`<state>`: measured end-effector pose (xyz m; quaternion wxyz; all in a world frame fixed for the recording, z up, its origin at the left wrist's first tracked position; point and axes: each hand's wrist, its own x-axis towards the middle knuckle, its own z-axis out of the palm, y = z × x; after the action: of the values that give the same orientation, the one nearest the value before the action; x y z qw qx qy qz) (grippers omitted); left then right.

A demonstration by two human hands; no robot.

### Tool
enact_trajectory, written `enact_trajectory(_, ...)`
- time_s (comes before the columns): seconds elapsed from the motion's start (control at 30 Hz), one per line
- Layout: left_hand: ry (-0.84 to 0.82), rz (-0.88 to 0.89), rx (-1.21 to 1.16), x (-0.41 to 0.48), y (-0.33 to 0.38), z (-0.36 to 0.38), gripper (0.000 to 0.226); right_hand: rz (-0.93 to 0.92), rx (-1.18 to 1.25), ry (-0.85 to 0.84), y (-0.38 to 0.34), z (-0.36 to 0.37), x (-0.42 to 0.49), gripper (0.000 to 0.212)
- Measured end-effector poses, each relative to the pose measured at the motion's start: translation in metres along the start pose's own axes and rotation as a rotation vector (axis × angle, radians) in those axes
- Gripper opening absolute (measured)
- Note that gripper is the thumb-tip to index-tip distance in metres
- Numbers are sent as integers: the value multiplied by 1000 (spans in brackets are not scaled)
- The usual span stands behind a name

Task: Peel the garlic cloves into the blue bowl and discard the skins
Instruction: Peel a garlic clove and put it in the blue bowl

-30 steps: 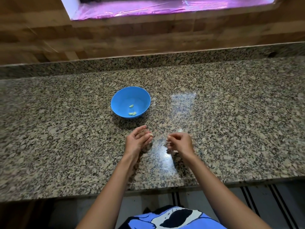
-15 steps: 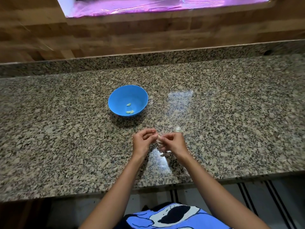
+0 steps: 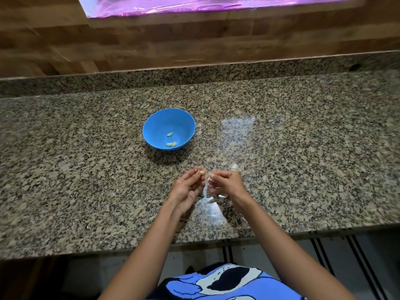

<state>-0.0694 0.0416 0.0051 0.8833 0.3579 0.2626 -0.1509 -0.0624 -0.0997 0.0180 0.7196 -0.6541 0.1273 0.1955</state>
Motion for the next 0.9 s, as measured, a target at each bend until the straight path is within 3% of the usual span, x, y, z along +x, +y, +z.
enact_trajectory(0.07, 25, 12, -92, 0, 2, -4, 18, 29, -45, 103, 6, -4, 3, 16)
enact_trajectory(0.13, 159, 120, 46, 4, 10, -16, 17, 31, -99, 182, 12, -9, 4, 11)
enact_trajectory(0.23, 436, 419, 768, 10, 26, -43, 14, 42, -124, 244, 16, -19, 3, 8)
enact_trajectory(0.3, 462, 552, 1142, 10, 29, -51, 16, 64, -83, 244, 16, -25, 2, 9)
enact_trajectory(0.37, 490, 671, 1360, 8, 23, -47, 22, 104, -45, 199, 15, -31, 0, 10)
enact_trajectory(0.4, 471, 750, 1409, 7, 18, -39, 25, 132, -34, 178, 15, -33, 0, 10)
enact_trajectory(0.47, 279, 806, 1444, 11, 2, -18, 30, 166, -27, 185, 15, -39, -2, 11)
enact_trajectory(0.57, -47, 610, 1551, 24, -29, 8, 41, 154, -9, 248, 16, -44, -8, 8)
enact_trajectory(0.67, -177, 572, 1728, 36, -49, 10, 47, 143, 59, 290, 19, -49, -12, 7)
enact_trajectory(0.9, -450, 1015, 1947, 8, -37, -48, 37, 139, 89, 288, 18, -46, -16, 6)
